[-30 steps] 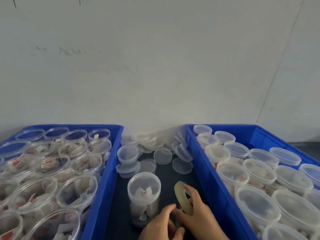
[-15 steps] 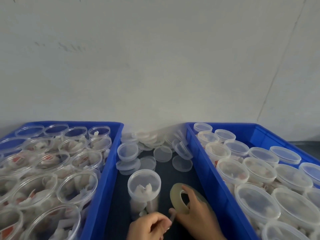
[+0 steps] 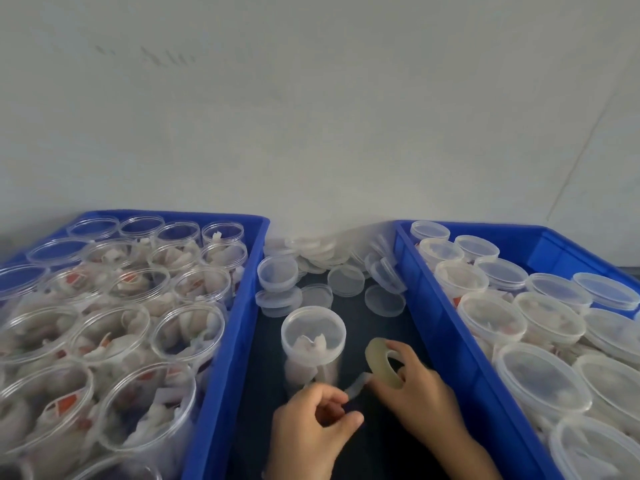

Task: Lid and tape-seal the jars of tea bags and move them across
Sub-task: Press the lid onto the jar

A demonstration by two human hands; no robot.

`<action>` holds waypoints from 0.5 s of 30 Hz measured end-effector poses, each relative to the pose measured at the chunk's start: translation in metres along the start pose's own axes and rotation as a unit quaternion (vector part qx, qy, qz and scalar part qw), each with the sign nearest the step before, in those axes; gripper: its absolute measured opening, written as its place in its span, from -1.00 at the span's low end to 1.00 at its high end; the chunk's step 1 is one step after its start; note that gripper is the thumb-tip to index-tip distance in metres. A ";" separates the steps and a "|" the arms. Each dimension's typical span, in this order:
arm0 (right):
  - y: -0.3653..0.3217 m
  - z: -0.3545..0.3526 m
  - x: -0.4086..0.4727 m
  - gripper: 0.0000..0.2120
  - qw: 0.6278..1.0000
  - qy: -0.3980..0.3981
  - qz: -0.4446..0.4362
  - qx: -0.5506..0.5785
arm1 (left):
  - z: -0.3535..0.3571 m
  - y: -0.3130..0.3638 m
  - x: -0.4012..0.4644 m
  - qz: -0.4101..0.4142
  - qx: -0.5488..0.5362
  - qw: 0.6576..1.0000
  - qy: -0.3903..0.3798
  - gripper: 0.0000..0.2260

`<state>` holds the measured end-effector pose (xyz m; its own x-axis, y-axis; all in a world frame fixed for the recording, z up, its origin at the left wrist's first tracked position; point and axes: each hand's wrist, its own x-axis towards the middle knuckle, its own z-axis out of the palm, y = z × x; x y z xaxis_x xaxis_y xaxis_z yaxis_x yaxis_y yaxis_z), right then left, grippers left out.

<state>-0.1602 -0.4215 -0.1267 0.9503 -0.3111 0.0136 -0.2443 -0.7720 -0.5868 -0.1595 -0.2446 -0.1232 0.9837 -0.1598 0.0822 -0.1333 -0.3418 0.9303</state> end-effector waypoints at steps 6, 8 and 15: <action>0.001 -0.001 -0.003 -0.45 0.999 0.014 -0.013 -0.037 | 0.008 -0.011 0.000 0.206 0.132 0.959 0.144 -0.77; 0.001 0.000 -0.004 -0.47 0.998 0.017 -0.016 -0.055 | 0.006 -0.012 0.000 0.269 0.183 0.927 0.186 -0.88; -0.007 0.007 -0.008 -0.50 0.995 0.050 -0.024 -0.088 | 0.003 -0.016 0.001 0.312 0.240 0.885 0.248 -0.69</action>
<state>-0.1645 -0.4099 -0.1287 0.9400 -0.3181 0.1231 -0.2377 -0.8699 -0.4321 -0.1566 -0.2415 -0.1393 0.6167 -0.0695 0.7841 -0.5877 -0.7034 0.3999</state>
